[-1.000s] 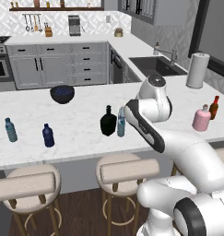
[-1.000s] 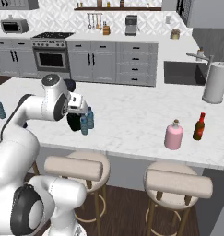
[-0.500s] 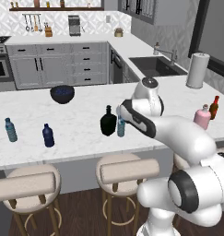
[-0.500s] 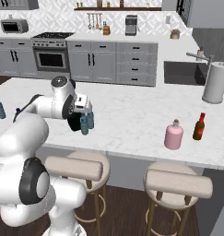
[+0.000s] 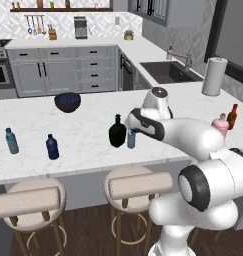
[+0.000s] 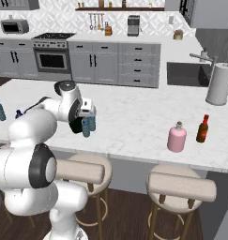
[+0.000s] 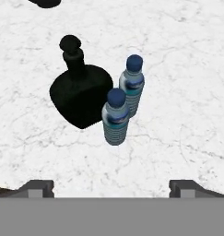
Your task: Move the plastic bottles in the middle to the plastics group, and the glass bottles in the middle to the glass group.
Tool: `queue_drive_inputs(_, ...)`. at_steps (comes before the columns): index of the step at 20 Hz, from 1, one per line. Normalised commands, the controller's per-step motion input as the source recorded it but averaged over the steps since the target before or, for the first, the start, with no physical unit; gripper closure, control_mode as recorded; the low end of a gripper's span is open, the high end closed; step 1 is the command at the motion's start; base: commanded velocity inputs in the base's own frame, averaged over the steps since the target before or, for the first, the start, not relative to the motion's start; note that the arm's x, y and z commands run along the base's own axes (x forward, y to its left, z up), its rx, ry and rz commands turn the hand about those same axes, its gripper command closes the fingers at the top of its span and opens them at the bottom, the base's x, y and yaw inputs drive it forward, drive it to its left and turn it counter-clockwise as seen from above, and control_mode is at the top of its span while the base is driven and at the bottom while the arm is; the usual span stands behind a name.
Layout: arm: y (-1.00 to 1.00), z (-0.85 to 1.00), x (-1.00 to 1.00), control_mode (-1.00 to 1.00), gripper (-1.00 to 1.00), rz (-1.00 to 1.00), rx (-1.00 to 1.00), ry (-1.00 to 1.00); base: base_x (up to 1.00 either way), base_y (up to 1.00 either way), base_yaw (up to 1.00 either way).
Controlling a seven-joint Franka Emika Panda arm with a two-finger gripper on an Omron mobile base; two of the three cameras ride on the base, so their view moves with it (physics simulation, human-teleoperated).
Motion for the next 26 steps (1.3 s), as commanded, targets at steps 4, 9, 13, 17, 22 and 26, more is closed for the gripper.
queue_drive_inputs(4,0.0,-0.27,0.33,-1.0,-1.0,0.13,0.0,0.16,0.0,0.0,0.0)
queue_drive_inputs(9,0.0,-0.26,0.35,-1.0,-1.0,0.06,0.0,0.15,0.0,0.0,0.0)
queue_drive_inputs(13,0.0,-0.14,0.36,-1.0,-1.0,0.01,0.0,0.02,0.0,0.0,0.0)
queue_drive_inputs(17,0.0,-0.17,0.26,-1.0,-1.0,0.0,0.0,-0.02,0.0,0.0,0.0)
queue_drive_inputs(22,0.0,-0.33,0.13,-1.0,-1.0,0.0,0.0,0.0,0.0,0.0,0.0)
queue_drive_inputs(26,0.0,-0.31,0.17,-1.0,-1.0,0.0,0.0,0.0,0.0,0.0,0.0)
